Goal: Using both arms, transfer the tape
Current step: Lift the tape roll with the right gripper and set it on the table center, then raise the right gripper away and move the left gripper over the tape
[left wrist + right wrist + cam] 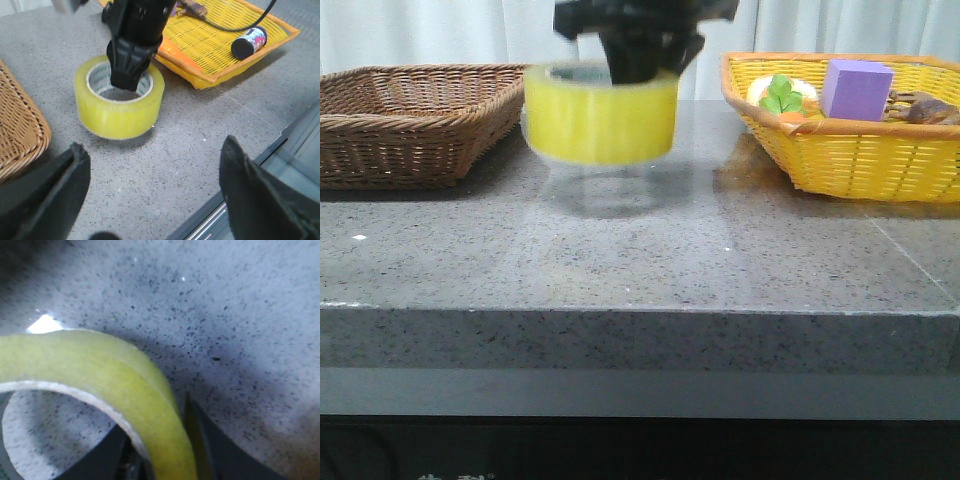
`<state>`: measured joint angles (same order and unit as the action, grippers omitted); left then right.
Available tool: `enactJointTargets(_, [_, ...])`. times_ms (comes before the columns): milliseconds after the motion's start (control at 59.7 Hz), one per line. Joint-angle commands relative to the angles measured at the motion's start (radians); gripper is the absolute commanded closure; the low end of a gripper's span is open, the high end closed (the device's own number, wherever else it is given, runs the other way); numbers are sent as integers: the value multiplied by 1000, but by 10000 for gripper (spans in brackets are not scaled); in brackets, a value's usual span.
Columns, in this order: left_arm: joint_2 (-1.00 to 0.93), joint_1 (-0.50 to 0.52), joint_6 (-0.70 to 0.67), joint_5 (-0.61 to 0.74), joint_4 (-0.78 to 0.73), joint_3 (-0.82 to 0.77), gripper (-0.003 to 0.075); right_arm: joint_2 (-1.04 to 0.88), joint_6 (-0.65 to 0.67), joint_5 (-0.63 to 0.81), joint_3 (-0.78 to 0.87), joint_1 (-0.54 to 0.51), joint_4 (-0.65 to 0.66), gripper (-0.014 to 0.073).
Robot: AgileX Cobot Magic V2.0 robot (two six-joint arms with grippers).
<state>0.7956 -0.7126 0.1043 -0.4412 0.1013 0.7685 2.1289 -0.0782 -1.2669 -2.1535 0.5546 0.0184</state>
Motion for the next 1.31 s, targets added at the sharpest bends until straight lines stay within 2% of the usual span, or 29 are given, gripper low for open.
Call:
enactJointTargets(0, [0, -9, -1, 76, 10, 30, 195, -43, -9, -13, -28, 2, 19, 490])
enactJointTargets(50, [0, -9, -1, 76, 10, 30, 195, -35, -9, -18, -28, 2, 24, 458])
enactJointTargets(100, [0, -9, -1, 76, 10, 30, 195, -31, -9, -25, -28, 2, 28, 389])
enactJointTargets(234, [0, -9, -1, 76, 10, 30, 195, -35, -9, -25, -28, 2, 28, 146])
enactJointTargets(301, [0, -9, -1, 76, 10, 30, 195, -46, -9, -26, -29, 2, 27, 92])
enactJointTargets(486, [0, -9, -1, 76, 10, 30, 195, -129, -9, -34, -29, 2, -8, 97])
enactJointTargets(619, [0, -9, -1, 76, 10, 30, 195, -224, -6, -25, -20, -9, -97, 97])
enactJointTargets(753, [0, -9, -1, 76, 10, 30, 195, -325, -2, 48, 53, -16, -119, 97])
enactJointTargets(904, [0, -9, -1, 76, 10, 30, 195, -459, 1, 136, 208, -16, -129, 97])
enactJointTargets(1289, [0, -9, -1, 75, 10, 30, 195, -944, 1, 536, 843, -16, -185, 97])
